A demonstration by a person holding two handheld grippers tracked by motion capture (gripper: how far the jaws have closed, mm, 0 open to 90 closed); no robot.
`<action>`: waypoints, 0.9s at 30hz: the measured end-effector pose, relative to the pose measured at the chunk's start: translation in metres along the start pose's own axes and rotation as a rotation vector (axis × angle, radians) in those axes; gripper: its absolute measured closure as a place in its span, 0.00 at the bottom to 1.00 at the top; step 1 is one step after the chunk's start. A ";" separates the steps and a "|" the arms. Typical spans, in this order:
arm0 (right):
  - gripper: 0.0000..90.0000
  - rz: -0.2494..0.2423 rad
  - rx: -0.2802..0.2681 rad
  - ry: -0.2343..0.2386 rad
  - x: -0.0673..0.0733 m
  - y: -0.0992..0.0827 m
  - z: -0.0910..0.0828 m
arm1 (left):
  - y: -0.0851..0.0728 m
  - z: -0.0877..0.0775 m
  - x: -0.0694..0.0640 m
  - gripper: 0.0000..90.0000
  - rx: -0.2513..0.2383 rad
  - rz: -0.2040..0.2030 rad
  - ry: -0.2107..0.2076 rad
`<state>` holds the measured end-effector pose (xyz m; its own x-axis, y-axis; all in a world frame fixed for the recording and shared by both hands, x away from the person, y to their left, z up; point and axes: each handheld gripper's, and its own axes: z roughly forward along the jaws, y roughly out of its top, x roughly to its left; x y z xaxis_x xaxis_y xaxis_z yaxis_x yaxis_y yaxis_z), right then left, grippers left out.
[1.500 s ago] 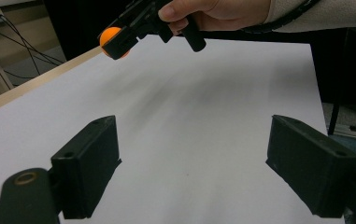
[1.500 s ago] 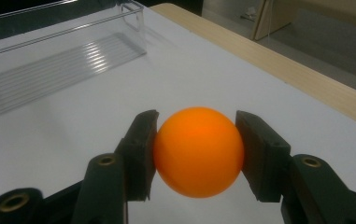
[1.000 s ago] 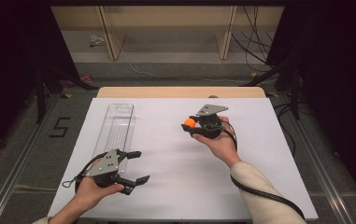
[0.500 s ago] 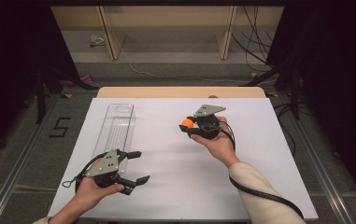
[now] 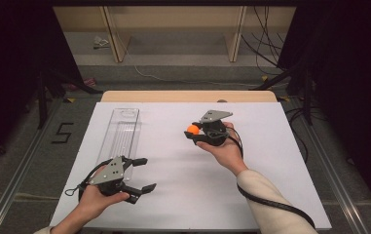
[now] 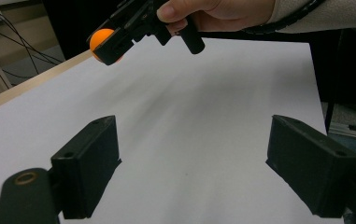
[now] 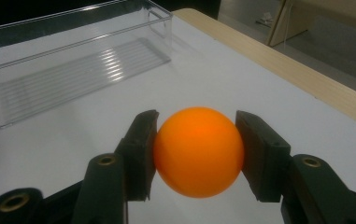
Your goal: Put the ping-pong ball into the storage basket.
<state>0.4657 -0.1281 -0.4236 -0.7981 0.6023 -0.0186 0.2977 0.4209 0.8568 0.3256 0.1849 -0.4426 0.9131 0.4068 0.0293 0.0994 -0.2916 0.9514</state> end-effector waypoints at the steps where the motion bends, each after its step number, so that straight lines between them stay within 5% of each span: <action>1: 0.57 0.000 0.000 -0.002 0.000 0.000 0.000 | 0.000 0.000 0.000 0.18 0.000 0.000 0.000; 27: 0.57 -0.005 0.000 0.024 0.009 0.005 0.008 | 0.000 0.000 -0.001 0.18 0.000 0.001 -0.002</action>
<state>0.4639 -0.1152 -0.4233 -0.8117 0.5839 -0.0107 0.2935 0.4237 0.8569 0.3252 0.1846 -0.4425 0.9140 0.4048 0.0293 0.0988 -0.2920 0.9513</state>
